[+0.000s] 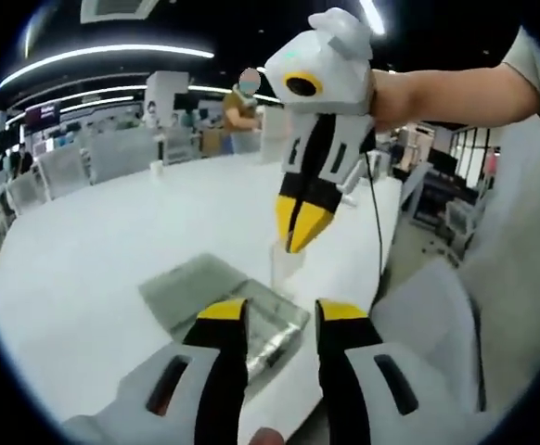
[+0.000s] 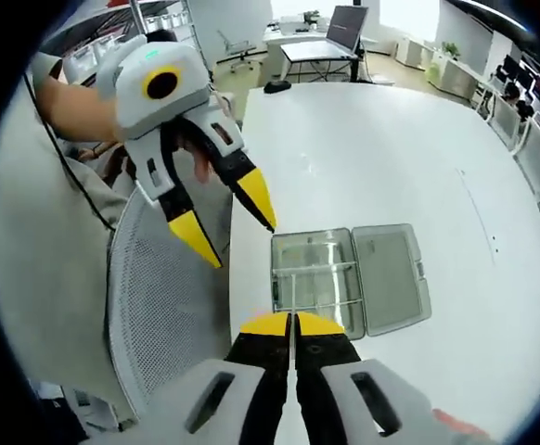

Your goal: Insert the divider into the dual guide fixture by aligning both edges with the guide slots and pushing it downward to the bottom, including one-sided entry, uneven engagement, binding, and posture correction.

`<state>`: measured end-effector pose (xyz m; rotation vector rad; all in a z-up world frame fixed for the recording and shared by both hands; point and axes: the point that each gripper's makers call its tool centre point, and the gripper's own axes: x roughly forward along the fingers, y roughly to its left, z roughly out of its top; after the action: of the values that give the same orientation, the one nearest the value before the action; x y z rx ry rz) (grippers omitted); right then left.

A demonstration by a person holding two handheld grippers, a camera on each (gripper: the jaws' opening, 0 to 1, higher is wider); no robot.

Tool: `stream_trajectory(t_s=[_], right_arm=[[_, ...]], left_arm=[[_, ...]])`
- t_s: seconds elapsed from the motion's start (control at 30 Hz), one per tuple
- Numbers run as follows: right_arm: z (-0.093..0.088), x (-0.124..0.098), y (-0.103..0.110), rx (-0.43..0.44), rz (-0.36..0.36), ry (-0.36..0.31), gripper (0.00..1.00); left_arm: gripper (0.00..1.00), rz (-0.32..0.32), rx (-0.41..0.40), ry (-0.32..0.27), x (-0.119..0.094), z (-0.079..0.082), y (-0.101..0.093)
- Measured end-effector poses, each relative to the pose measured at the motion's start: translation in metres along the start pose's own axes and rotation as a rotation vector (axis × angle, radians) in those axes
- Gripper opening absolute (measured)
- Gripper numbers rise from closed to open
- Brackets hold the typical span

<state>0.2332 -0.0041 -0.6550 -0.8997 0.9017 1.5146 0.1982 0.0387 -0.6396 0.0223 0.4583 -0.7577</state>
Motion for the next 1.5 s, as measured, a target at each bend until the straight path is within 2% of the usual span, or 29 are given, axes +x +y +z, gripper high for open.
stream_trajectory(t_s=[0.37,0.47,0.63,0.8,0.93,1.23,1.5], right_arm=[[-0.009,0.016,-0.009,-0.009,-0.012,0.022,0.00],[-0.012,0.019,-0.014,-0.012,-0.020,0.029,0.00],[-0.017,0.025,-0.018,-0.012,-0.027,0.036,0.00],[-0.021,0.033,-0.021,-0.017,-0.029,0.047,0.00],[-0.023,0.038,-0.020,-0.019,-0.026,0.048,0.00],[-0.029,0.042,-0.023,-0.022,-0.035,0.057,0.00],[-0.029,0.044,-0.026,-0.023,-0.038,0.050,0.00]], left_arm=[[0.41,0.034,-0.051,-0.028,0.000,0.002,-0.001],[0.46,0.068,-0.089,-0.011,-0.001,-0.002,0.003],[0.56,0.104,-0.105,-0.030,-0.004,0.000,0.005],[0.64,0.120,-0.132,-0.007,0.000,-0.011,0.009],[0.66,0.135,-0.139,-0.017,0.000,-0.009,0.011],[0.69,0.168,-0.183,-0.011,-0.002,-0.019,0.012],[0.74,0.166,-0.170,-0.010,0.001,-0.020,0.011]])
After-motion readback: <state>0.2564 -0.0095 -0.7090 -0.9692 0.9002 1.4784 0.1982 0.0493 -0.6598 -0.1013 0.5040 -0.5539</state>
